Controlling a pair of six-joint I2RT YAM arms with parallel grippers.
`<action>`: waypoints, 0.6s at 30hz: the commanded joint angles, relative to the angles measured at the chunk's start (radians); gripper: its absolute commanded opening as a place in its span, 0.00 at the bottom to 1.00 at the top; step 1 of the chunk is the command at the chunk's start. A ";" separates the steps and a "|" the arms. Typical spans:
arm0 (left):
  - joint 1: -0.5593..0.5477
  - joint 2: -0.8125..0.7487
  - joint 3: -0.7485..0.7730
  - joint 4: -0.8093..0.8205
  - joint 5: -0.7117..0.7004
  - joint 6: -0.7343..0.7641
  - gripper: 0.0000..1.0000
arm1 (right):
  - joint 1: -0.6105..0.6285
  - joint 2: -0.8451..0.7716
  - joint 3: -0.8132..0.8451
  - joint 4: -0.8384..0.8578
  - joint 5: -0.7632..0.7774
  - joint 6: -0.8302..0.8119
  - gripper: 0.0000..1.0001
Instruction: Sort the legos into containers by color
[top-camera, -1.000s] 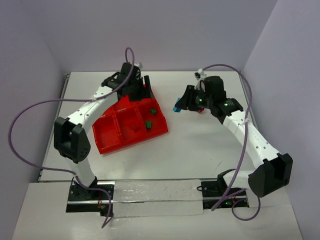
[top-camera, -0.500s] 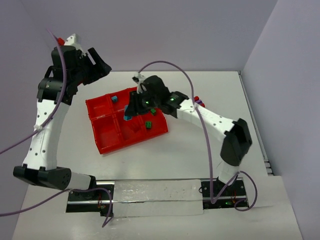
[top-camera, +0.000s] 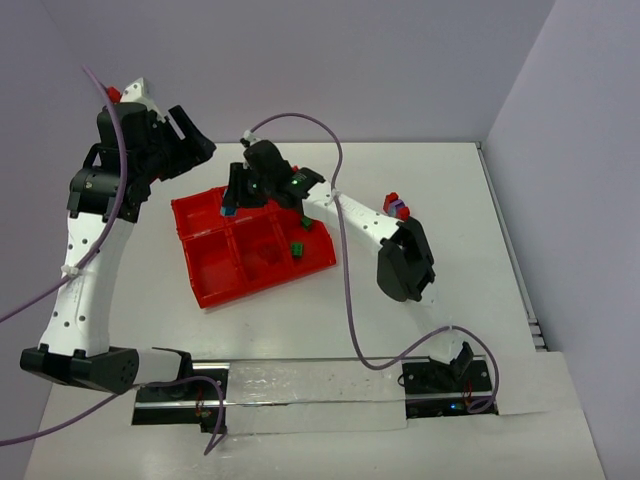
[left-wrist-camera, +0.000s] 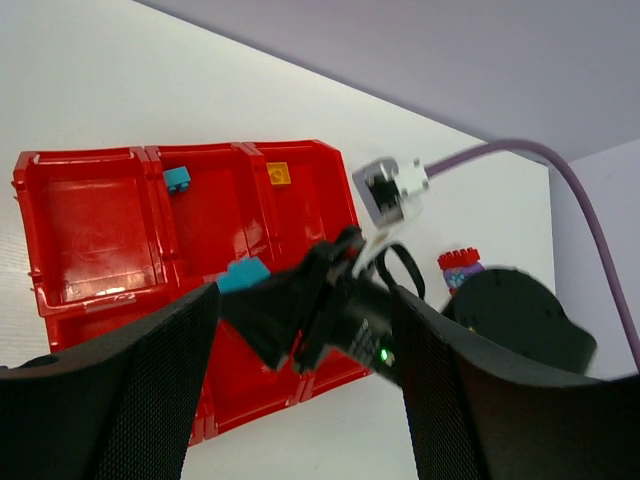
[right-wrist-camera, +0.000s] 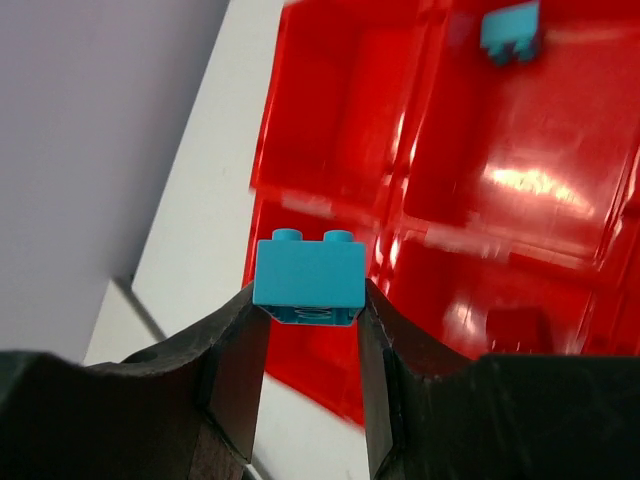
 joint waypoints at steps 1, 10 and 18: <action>0.006 -0.047 -0.023 0.033 -0.005 -0.015 0.76 | -0.037 0.085 0.124 -0.003 0.067 0.061 0.05; 0.005 -0.049 -0.047 0.057 0.016 -0.042 0.76 | -0.078 0.199 0.176 0.022 0.128 0.078 0.23; 0.006 -0.046 -0.051 0.053 0.028 -0.042 0.76 | -0.095 0.192 0.233 0.010 0.129 0.046 0.76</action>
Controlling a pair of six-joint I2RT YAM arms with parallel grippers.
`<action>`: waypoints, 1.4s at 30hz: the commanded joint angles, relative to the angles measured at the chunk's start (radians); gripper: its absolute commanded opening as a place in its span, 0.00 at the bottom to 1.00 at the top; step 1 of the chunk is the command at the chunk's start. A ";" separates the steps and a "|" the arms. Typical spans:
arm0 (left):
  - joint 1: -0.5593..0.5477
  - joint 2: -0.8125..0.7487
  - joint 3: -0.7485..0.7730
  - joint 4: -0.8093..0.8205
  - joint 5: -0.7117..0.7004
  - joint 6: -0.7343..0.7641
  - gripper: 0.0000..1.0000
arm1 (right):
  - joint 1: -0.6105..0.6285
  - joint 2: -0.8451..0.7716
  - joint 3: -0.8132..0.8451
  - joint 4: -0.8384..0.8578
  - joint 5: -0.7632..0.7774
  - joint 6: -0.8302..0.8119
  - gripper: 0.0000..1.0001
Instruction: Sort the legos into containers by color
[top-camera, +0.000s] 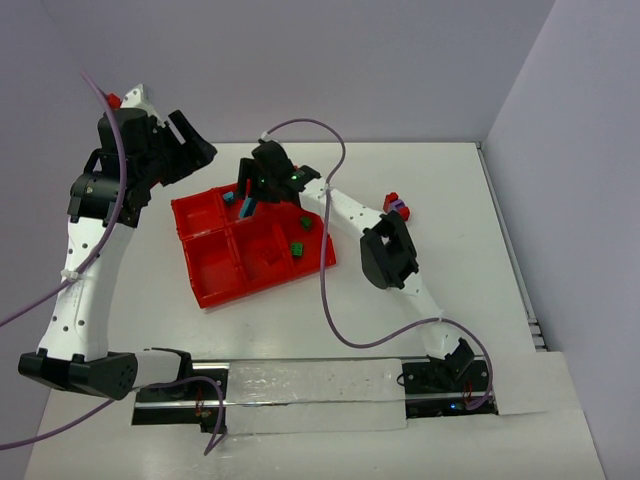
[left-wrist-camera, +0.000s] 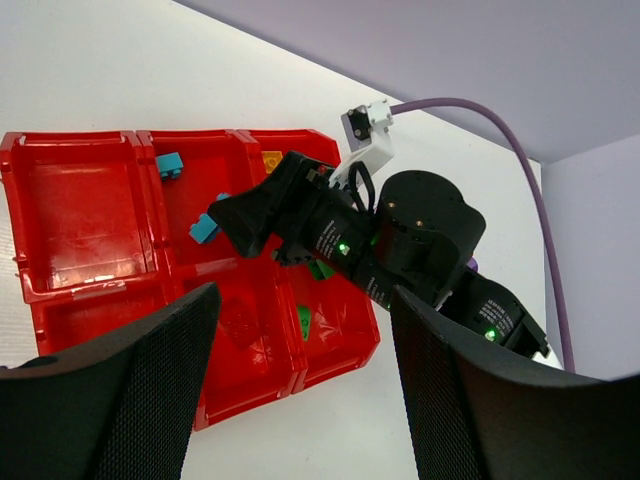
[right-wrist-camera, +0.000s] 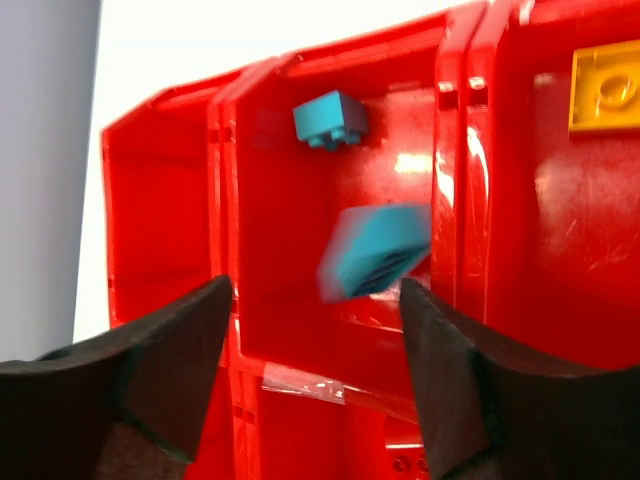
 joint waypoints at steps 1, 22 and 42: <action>0.007 -0.015 -0.001 0.040 0.016 -0.011 0.76 | -0.007 -0.063 0.047 0.029 0.025 -0.025 0.78; 0.007 0.002 -0.094 0.143 0.078 -0.017 0.76 | -0.467 -0.863 -0.855 -0.109 0.355 -0.236 0.88; 0.005 0.048 -0.113 0.177 0.111 0.007 0.76 | -0.579 -0.527 -0.631 -0.292 0.113 -0.722 0.92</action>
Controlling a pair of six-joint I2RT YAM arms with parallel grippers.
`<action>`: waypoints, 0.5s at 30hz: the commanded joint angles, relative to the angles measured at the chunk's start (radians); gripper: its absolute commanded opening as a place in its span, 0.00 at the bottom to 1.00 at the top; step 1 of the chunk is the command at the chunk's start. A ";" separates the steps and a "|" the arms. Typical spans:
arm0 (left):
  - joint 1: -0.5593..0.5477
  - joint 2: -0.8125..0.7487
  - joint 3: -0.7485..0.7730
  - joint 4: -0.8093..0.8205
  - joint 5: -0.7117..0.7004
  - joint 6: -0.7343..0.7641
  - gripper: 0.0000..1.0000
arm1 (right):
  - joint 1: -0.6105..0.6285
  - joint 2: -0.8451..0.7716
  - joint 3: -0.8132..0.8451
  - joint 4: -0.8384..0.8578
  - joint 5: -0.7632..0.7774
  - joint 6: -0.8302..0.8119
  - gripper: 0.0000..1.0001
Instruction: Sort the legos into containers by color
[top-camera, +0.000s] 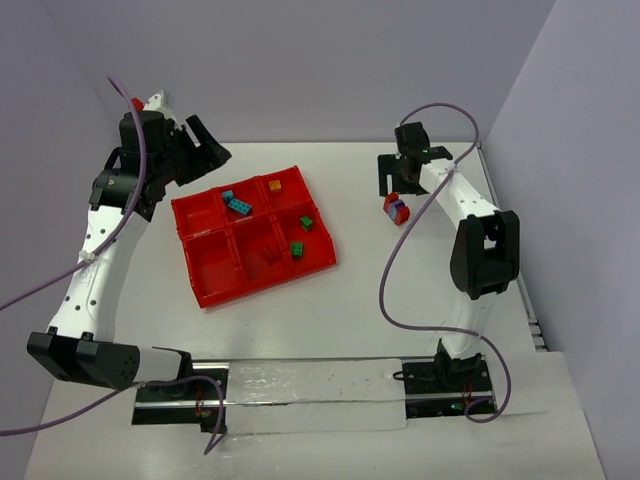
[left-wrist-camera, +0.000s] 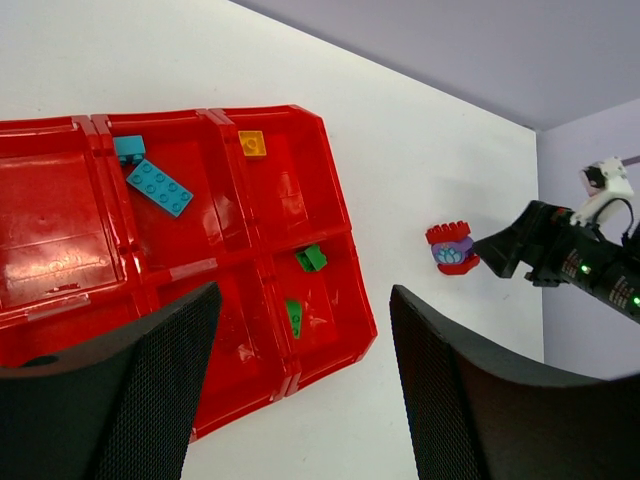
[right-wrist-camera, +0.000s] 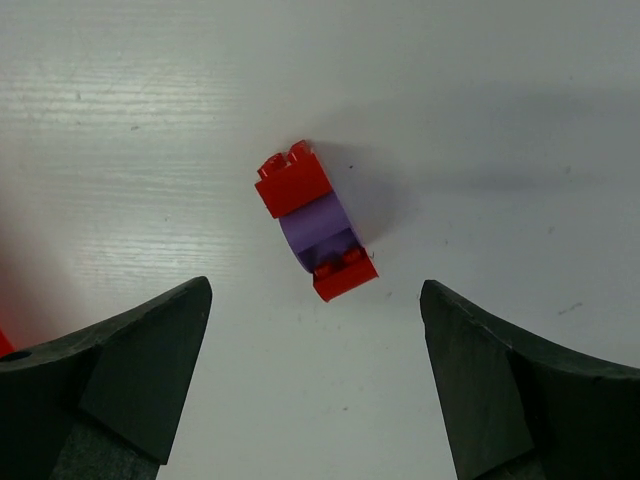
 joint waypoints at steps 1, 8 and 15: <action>0.006 0.002 -0.010 0.056 0.026 0.009 0.76 | -0.012 0.068 0.063 -0.056 -0.087 -0.163 0.92; 0.007 -0.002 -0.012 0.050 0.020 0.011 0.76 | -0.026 0.130 0.019 -0.018 -0.038 -0.159 0.93; 0.005 0.003 -0.017 0.051 0.026 0.008 0.76 | -0.033 0.131 -0.058 0.052 -0.088 -0.118 0.86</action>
